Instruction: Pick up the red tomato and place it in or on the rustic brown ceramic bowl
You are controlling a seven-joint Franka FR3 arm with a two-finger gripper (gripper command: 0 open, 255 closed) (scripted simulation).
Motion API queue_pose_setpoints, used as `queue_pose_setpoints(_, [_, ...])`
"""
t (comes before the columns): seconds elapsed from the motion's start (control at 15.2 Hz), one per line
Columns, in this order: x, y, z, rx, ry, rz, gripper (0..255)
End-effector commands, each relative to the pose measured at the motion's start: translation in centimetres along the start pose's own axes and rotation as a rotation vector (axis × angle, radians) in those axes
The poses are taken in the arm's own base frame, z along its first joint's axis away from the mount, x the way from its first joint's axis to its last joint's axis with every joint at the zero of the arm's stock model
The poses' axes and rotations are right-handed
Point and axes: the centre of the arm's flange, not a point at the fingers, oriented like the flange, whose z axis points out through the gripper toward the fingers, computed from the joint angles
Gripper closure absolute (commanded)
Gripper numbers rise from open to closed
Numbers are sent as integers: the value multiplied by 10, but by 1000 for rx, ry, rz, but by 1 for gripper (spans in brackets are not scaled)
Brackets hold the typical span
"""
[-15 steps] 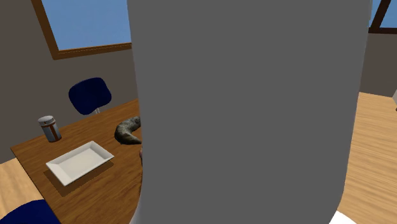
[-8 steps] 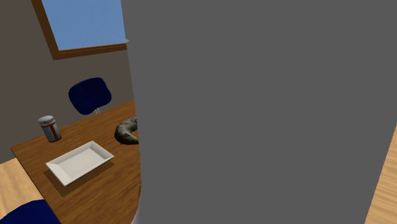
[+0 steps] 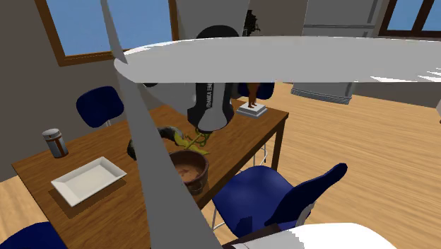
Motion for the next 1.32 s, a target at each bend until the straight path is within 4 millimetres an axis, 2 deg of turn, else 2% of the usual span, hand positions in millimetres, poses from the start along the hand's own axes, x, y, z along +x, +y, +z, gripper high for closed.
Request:
queue_pose_setpoints(0.0, [11,-15,-23,0,-1,0,255])
queue_pose_setpoints(0.73, [70,-85,-135,0,-1,0,255])
queue_pose_setpoints(1.25, [81,-114,-107,0,-1,0,255])
